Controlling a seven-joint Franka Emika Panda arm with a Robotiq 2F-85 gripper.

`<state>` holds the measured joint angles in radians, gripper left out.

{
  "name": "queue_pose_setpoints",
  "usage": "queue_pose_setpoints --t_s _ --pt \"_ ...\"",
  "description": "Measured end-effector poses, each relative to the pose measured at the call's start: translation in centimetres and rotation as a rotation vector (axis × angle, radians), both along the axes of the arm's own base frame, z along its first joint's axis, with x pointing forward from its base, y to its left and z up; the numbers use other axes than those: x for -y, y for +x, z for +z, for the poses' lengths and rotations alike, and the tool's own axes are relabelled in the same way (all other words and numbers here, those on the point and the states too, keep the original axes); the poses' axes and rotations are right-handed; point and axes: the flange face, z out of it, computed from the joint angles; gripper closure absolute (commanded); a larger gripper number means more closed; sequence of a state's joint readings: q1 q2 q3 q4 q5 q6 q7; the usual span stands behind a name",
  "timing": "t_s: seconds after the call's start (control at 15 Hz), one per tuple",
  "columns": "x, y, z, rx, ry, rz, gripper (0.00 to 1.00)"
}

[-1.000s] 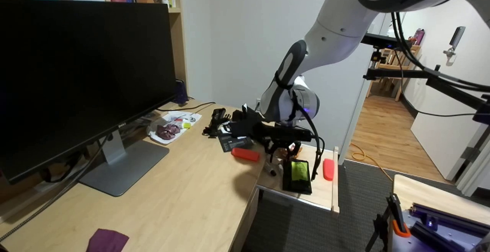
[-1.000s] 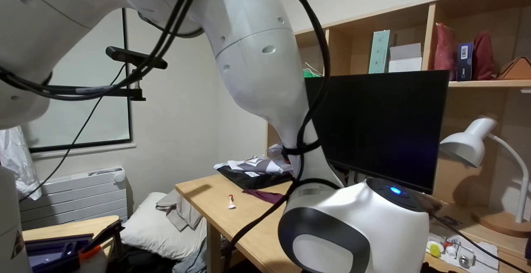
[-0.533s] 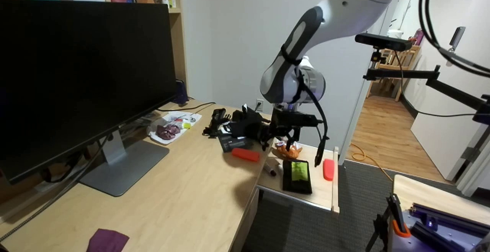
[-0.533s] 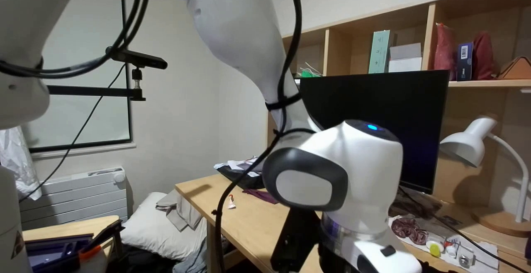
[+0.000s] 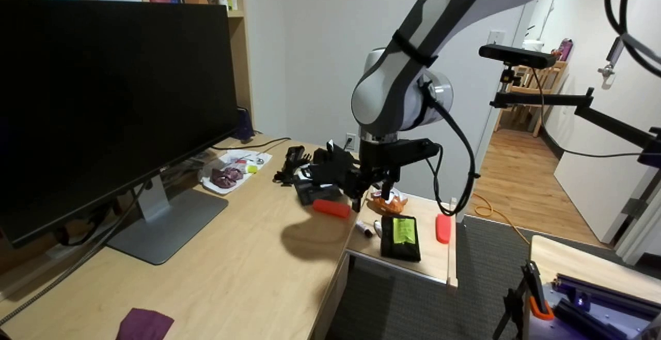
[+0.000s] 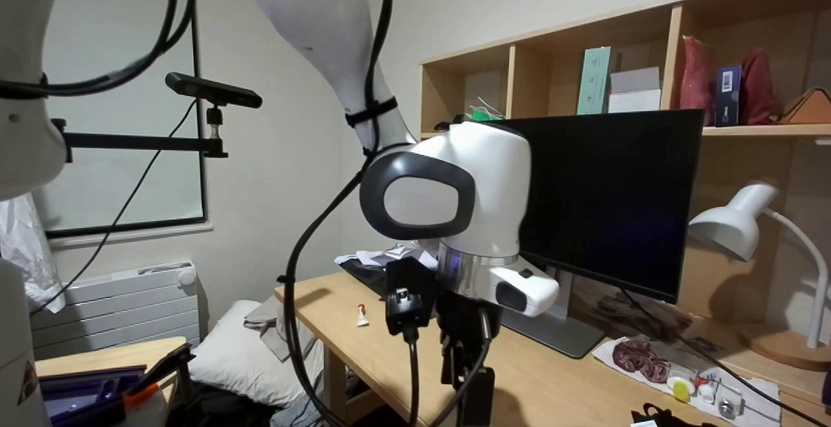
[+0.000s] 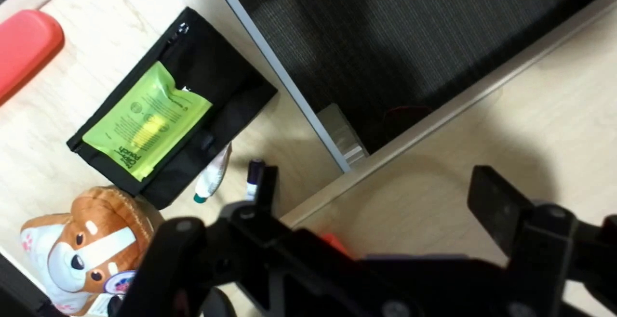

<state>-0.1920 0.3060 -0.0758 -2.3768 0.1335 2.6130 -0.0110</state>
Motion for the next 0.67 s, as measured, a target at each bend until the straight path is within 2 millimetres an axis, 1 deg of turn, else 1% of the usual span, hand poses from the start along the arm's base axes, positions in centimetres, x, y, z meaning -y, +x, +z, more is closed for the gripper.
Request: queue_pose_setpoints --t_s 0.2,0.4,0.47,0.67 --pt "-3.6 -0.8 0.6 -0.003 -0.083 0.176 0.00" --pt "-6.4 -1.5 0.8 0.026 -0.177 0.331 0.00" --pt "-6.8 -1.6 0.7 0.027 -0.181 0.336 0.00" --pt "-6.6 -1.5 0.8 0.028 -0.181 0.331 0.00"
